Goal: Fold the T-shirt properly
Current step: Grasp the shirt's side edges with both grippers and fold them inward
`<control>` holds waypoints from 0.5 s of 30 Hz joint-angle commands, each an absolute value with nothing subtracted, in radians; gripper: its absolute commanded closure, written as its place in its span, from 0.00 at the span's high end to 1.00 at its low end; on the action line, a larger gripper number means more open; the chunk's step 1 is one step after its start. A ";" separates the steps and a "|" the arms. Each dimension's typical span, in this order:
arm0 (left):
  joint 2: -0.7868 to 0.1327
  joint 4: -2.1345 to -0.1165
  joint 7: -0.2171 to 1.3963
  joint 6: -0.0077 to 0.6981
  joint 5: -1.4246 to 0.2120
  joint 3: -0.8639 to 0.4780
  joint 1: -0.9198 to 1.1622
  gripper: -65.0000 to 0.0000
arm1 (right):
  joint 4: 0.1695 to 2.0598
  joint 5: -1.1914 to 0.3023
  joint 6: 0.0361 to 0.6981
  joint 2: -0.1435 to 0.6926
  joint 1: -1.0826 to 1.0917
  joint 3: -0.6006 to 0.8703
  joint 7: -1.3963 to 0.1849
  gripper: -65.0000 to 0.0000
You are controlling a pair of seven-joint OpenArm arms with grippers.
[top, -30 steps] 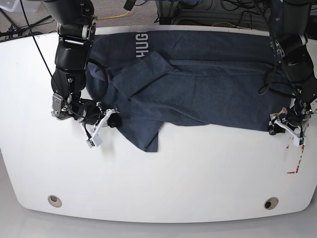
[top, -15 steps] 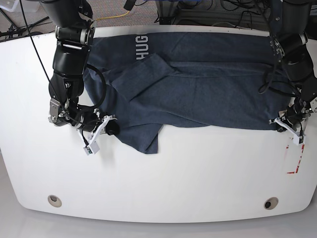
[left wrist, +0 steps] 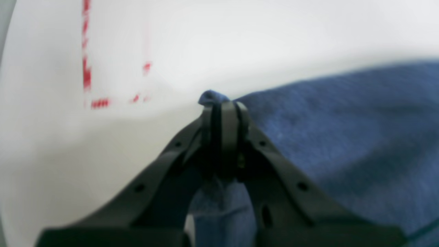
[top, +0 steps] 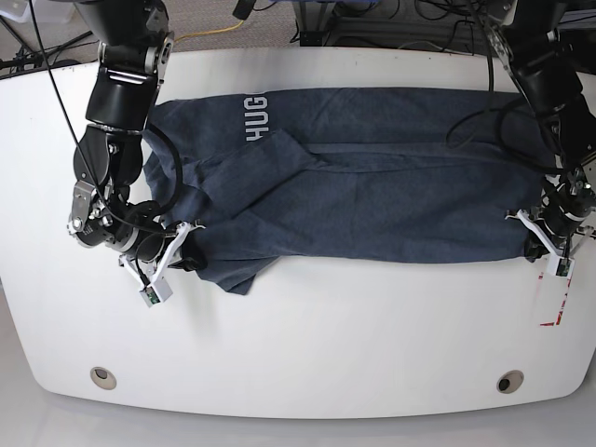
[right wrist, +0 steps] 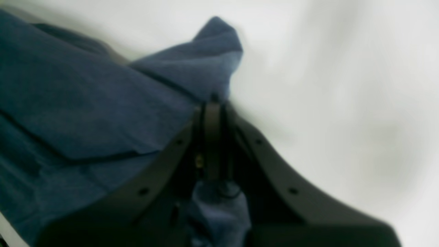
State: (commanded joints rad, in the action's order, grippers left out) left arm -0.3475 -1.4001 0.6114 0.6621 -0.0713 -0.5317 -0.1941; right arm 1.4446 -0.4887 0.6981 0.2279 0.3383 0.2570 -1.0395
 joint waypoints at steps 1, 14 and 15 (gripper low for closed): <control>-0.335 -1.431 0.627 0.662 -0.071 -0.545 -0.176 0.00 | 1.466 -0.489 0.698 0.229 0.323 0.259 -1.046 0.00; -0.272 -1.732 0.754 0.698 -0.065 -0.690 0.053 0.00 | 1.779 -0.489 0.698 0.236 0.107 0.259 -1.055 0.00; -0.271 -1.748 0.754 0.698 -0.065 -0.694 0.076 0.00 | 1.807 -0.489 0.698 0.232 0.082 0.260 -1.055 0.00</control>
State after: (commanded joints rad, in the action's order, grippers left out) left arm -0.2708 -1.7484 0.7541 0.6981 -0.0652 -0.6943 0.0760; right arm 1.8067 -0.4887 0.6981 0.2325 0.0821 0.2601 -1.0549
